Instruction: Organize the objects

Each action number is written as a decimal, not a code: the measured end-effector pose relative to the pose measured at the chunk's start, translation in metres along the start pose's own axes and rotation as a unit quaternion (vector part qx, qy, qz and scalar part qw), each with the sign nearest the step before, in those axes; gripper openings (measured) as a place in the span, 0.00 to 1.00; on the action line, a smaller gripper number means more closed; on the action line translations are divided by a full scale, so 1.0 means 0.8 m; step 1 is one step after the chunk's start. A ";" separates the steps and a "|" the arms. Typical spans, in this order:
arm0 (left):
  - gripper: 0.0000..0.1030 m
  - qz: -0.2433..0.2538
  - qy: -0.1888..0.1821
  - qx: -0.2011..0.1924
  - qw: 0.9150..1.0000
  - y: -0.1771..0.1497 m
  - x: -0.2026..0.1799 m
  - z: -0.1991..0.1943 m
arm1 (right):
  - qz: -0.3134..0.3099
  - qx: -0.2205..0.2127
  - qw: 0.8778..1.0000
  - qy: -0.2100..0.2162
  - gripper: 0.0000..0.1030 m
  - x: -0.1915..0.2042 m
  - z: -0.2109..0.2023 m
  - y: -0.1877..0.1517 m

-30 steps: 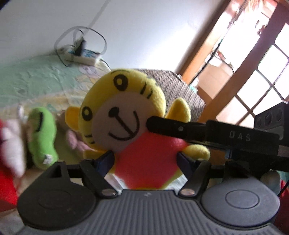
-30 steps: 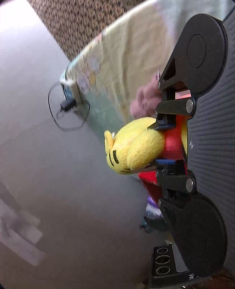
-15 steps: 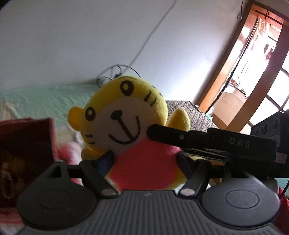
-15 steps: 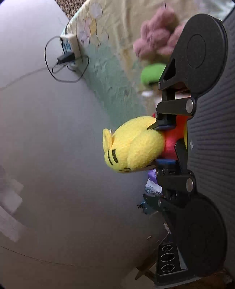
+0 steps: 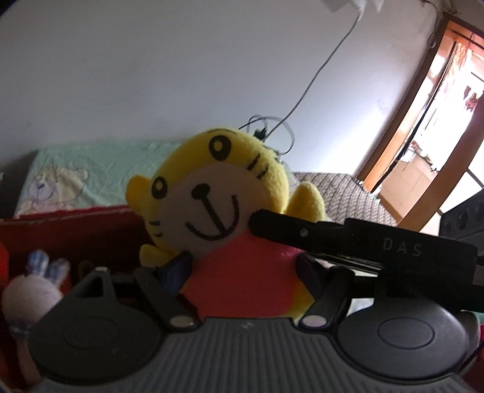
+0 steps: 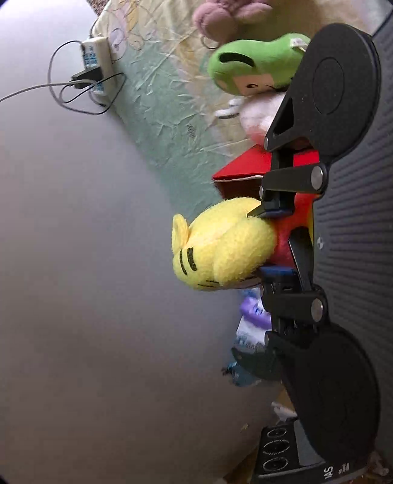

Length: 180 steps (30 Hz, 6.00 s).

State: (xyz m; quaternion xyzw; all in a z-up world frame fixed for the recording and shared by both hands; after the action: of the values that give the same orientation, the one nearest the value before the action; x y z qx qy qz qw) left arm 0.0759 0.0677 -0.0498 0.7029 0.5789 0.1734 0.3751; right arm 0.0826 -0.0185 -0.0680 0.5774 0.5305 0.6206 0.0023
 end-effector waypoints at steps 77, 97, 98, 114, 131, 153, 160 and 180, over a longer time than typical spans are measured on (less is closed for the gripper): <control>1.00 0.110 0.125 0.094 0.982 -0.057 0.055 0.090 | -0.046 0.046 0.994 -0.085 0.29 -0.022 0.027 -0.050; 1.00 0.096 0.181 0.084 0.975 -0.054 0.056 0.067 | -0.049 0.051 0.996 -0.057 0.35 -0.015 0.011 -0.047; 0.99 0.092 0.185 0.083 0.975 -0.054 0.056 0.064 | -0.051 0.053 0.996 -0.055 0.35 -0.014 0.010 -0.047; 0.99 0.049 0.282 0.057 0.956 -0.051 0.048 -0.004 | -0.069 0.071 0.995 0.009 0.35 -0.002 -0.031 -0.035; 0.93 0.040 0.281 0.045 0.958 -0.052 -0.054 -0.014 | -0.052 0.073 0.996 0.016 0.35 -0.064 -0.110 0.000; 0.90 0.101 0.193 0.102 0.971 -0.063 -0.210 0.110 | 0.018 0.057 0.996 -0.064 0.35 -0.211 -0.192 0.036; 0.90 0.114 0.179 0.127 0.969 -0.069 -0.230 0.149 | 0.029 0.058 0.995 -0.080 0.35 -0.239 -0.201 0.042; 0.88 0.093 0.099 0.168 0.976 -0.103 -0.247 0.231 | 0.031 0.103 0.986 -0.128 0.42 -0.322 -0.160 0.040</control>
State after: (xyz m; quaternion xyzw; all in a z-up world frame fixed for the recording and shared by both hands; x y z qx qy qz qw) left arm 0.0913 -0.1752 -0.1941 0.7862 0.5660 0.1763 0.1745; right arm 0.0957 -0.2751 -0.2010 0.6655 0.5685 0.4836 -0.0085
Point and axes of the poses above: each gripper's, at about its wrist camera, not at the fingertips, and z roughly the way its jaws point, x to its left, y to its top, the point moved 10 cm from there along z, roughly the way its jaws point, and after that the axes turned 13 degrees about y, right-handed, at the moved point
